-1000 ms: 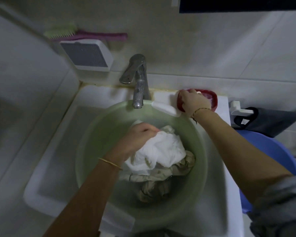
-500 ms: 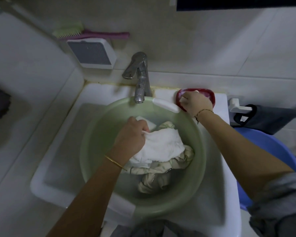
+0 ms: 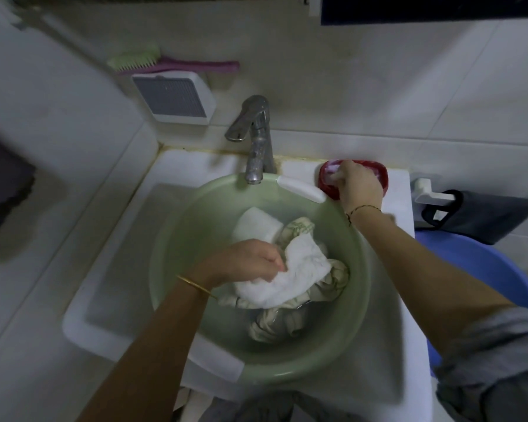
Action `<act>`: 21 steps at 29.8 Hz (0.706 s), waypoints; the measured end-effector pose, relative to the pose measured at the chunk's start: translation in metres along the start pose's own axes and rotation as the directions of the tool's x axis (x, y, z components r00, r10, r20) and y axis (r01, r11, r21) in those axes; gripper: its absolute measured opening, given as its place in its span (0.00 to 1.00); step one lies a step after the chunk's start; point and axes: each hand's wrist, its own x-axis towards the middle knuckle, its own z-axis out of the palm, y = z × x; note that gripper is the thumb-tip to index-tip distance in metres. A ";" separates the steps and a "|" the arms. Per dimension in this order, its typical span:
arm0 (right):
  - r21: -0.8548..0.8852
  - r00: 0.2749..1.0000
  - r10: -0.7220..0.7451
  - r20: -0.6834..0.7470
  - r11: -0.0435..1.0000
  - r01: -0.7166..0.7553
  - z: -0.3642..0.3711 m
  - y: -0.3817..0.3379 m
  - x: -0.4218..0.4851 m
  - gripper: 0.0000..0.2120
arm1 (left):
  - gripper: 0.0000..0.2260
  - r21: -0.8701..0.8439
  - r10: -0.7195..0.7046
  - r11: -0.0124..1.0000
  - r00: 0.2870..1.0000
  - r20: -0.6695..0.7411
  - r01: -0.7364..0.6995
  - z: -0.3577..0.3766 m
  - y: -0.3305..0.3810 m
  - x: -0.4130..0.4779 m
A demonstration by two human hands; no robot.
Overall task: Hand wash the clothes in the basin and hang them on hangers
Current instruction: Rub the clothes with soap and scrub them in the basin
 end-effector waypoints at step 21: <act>0.658 0.663 0.094 0.743 0.076 -0.749 0.003 -0.039 -0.080 0.13 | 0.13 -0.111 -0.212 0.975 0.678 -0.704 0.190 0.003 -0.056 0.074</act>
